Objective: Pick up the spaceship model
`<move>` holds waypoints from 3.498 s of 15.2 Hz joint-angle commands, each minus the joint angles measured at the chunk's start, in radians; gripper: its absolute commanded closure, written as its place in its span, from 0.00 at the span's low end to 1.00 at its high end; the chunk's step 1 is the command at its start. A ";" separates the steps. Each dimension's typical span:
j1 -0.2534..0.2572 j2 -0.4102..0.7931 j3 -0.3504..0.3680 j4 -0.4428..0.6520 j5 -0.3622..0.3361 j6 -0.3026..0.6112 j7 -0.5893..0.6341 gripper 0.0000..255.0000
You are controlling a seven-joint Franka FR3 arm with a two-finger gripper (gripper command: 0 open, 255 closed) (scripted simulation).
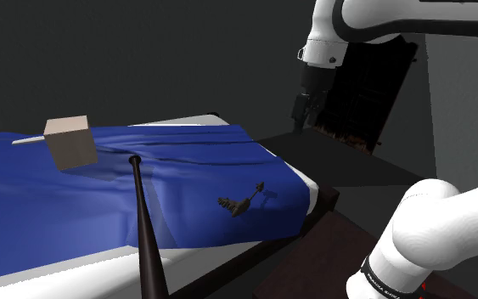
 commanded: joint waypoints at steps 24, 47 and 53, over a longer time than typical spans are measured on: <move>-0.003 0.673 0.016 -0.109 -0.029 0.787 -0.067 0.00; 0.017 1.345 -0.006 0.228 -0.100 1.126 -0.067 0.00; 0.016 1.345 -0.006 0.227 -0.100 1.127 -0.067 1.00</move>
